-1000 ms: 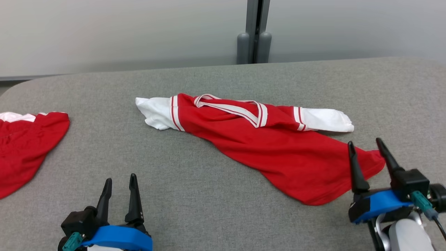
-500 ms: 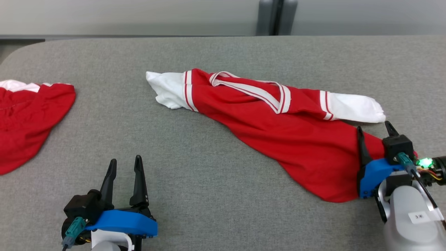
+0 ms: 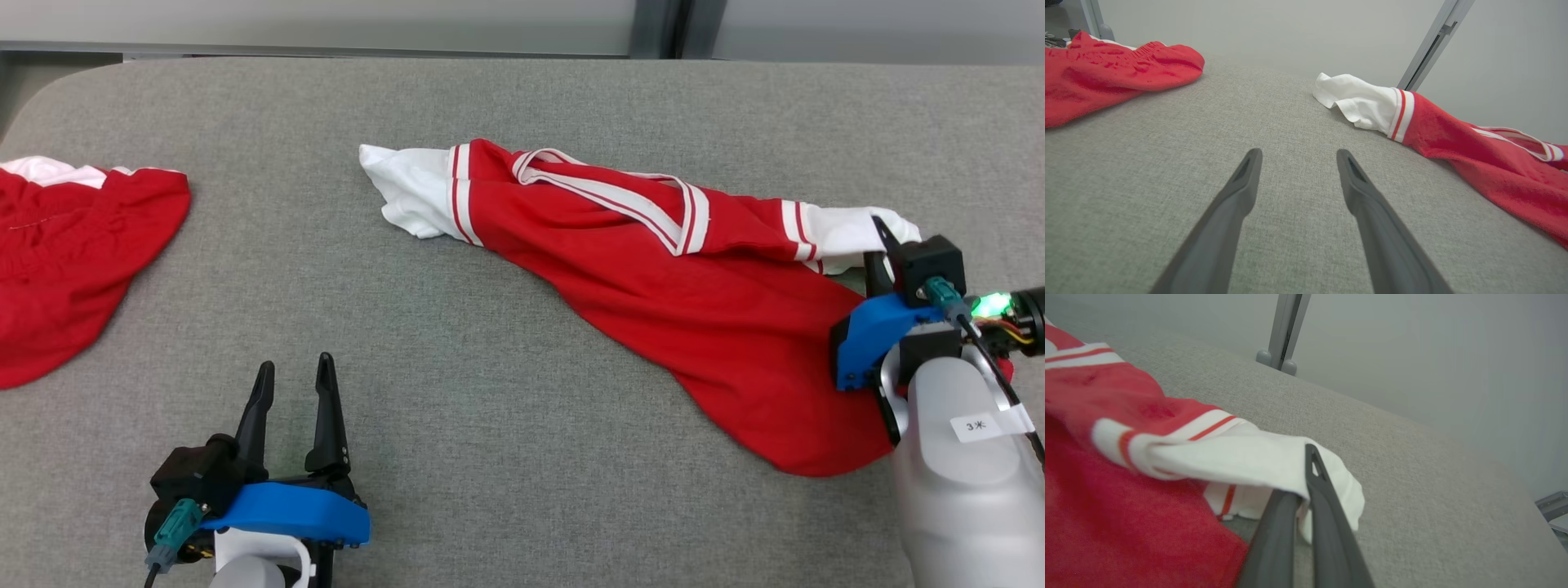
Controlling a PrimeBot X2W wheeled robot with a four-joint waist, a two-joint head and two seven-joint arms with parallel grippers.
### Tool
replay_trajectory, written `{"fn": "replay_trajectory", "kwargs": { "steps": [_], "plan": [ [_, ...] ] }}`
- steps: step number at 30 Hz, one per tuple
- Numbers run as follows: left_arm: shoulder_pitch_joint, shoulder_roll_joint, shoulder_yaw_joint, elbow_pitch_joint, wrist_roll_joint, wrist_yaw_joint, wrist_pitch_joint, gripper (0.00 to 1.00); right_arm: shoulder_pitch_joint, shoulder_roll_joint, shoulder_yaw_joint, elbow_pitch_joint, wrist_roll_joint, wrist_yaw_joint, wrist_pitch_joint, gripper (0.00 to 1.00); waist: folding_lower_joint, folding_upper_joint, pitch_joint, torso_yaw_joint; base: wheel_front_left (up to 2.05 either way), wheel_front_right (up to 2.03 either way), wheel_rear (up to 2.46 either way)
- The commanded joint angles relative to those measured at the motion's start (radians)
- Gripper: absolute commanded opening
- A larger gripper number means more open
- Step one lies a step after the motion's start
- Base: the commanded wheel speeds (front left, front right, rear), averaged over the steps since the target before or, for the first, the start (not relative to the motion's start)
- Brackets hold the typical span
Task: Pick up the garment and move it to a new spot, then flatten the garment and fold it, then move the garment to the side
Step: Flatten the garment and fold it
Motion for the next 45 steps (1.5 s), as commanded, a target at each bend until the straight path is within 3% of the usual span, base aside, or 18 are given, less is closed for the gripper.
{"fn": "replay_trajectory", "kwargs": {
  "steps": [1, 4, 11, 18, 22, 28, 37, 38, 39, 40, 45],
  "plan": [
    [-0.015, 0.000, 0.008, 0.002, 0.007, -0.004, -0.003, 1.00, -0.017, -0.003, 0.010, -0.007, 0.015, 0.000, -0.006, 0.00, -0.0002, 0.0000, -0.004, -0.003, 0.00, 0.00, 0.00],
    [-0.007, -0.002, 0.010, 0.007, 0.008, -0.005, -0.003, 1.00, -0.031, -0.003, 0.078, -0.054, 0.114, 0.000, -0.008, 0.00, -0.0002, 0.0000, -0.017, -0.011, 0.00, 0.00, 0.00],
    [0.019, -0.005, 0.024, 0.007, 0.004, -0.002, -0.003, 1.00, 0.106, -0.003, 0.363, -0.282, 0.366, 0.000, -0.002, 0.00, -0.0002, 0.0000, -0.060, -0.037, 0.00, 0.00, 0.00],
    [0.033, -0.005, 0.070, -0.008, 0.001, 0.006, -0.003, 1.00, 0.292, -0.002, 0.616, -0.590, 0.514, 0.000, 0.139, 0.00, -0.0002, 0.0000, -0.095, -0.052, 0.00, 0.00, 0.00],
    [0.039, -0.003, 0.103, -0.024, 0.004, 0.014, -0.003, 1.00, 0.379, -0.002, 0.758, -0.701, 0.580, 0.000, 0.217, 0.00, -0.0002, 0.0000, -0.108, -0.048, 0.00, 0.00, 0.00],
    [0.045, 0.004, 0.143, -0.050, 0.012, 0.025, -0.003, 1.00, 0.426, -0.003, 0.958, -0.709, 0.665, 0.000, 0.260, 0.00, -0.0002, 0.0000, -0.117, -0.026, 0.00, 0.00, 0.00],
    [0.052, 0.001, 0.141, -0.052, 0.016, 0.020, -0.003, 1.00, 0.364, -0.003, 1.147, -0.557, 0.776, 0.000, 0.241, 0.00, -0.0002, 0.0000, -0.121, 0.011, 0.00, 0.00, 0.00],
    [0.052, 0.000, 0.140, -0.051, 0.018, 0.020, -0.003, 1.00, 0.355, -0.003, 1.160, -0.528, 0.792, 0.000, 0.226, 0.42, -0.0002, 0.0000, -0.121, 0.016, 0.00, 0.00, 0.00],
    [0.053, -0.001, 0.139, -0.051, 0.018, 0.020, -0.003, 1.00, 0.348, -0.003, 1.165, -0.517, 0.797, 0.000, 0.218, 0.93, -0.0002, 0.0000, -0.121, 0.017, 0.00, 0.00, 0.00],
    [0.054, -0.002, 0.139, -0.051, 0.018, 0.021, -0.003, 1.00, 0.343, -0.003, 1.169, -0.508, 0.803, 0.000, 0.214, 1.00, -0.0002, 0.0000, -0.122, 0.017, 0.00, 0.00, 0.00],
    [0.060, -0.003, 0.133, -0.044, 0.025, 0.019, -0.003, 1.00, 0.329, -0.003, 1.168, -0.489, 0.818, 0.000, 0.182, 1.00, -0.0002, 0.0000, -0.129, 0.005, 0.00, 0.00, 0.00]
  ]
}}
